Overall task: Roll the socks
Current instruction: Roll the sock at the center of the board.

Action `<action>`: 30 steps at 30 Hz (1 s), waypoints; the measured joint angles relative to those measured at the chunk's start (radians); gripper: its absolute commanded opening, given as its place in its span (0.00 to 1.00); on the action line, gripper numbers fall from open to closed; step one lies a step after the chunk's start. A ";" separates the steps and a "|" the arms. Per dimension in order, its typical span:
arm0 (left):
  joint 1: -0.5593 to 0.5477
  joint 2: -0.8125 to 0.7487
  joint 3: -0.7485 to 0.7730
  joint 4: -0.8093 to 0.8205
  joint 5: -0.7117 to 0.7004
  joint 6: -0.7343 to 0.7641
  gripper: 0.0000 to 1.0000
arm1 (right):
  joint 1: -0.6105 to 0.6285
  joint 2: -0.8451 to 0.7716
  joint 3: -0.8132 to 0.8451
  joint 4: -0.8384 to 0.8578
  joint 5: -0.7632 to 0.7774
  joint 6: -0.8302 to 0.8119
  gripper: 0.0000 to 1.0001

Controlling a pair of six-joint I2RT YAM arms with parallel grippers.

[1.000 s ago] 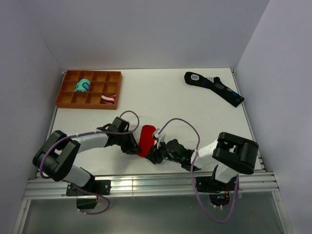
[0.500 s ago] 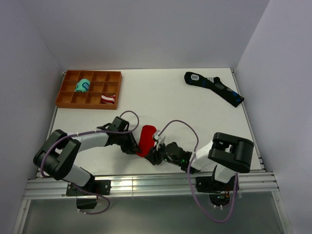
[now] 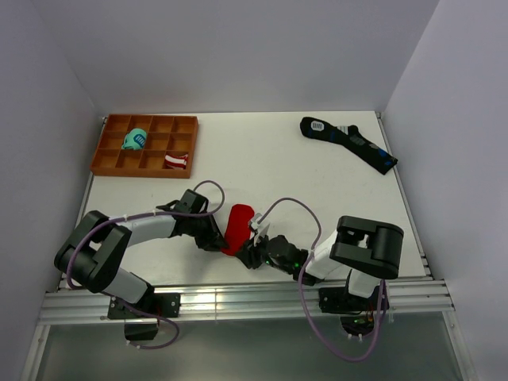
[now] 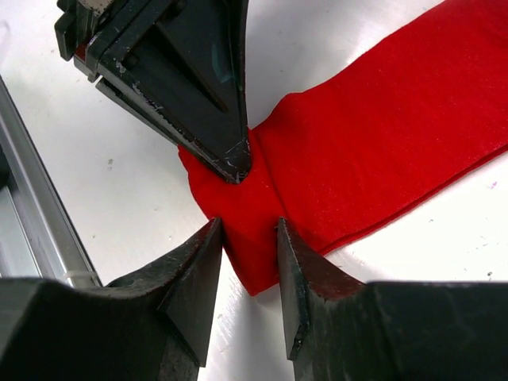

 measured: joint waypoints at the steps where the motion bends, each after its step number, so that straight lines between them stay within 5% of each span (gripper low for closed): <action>1: 0.002 0.000 0.000 -0.001 0.001 0.000 0.09 | 0.002 0.003 0.000 0.004 0.005 0.003 0.37; 9: 0.008 -0.010 -0.005 -0.009 0.000 -0.006 0.17 | 0.004 0.032 0.000 0.042 0.019 0.043 0.20; 23: 0.016 -0.112 -0.048 -0.022 -0.085 -0.048 0.44 | -0.042 0.045 -0.026 0.095 -0.067 0.119 0.16; 30: 0.025 -0.167 -0.049 -0.024 -0.207 -0.023 0.48 | -0.082 0.059 -0.027 0.113 -0.138 0.142 0.16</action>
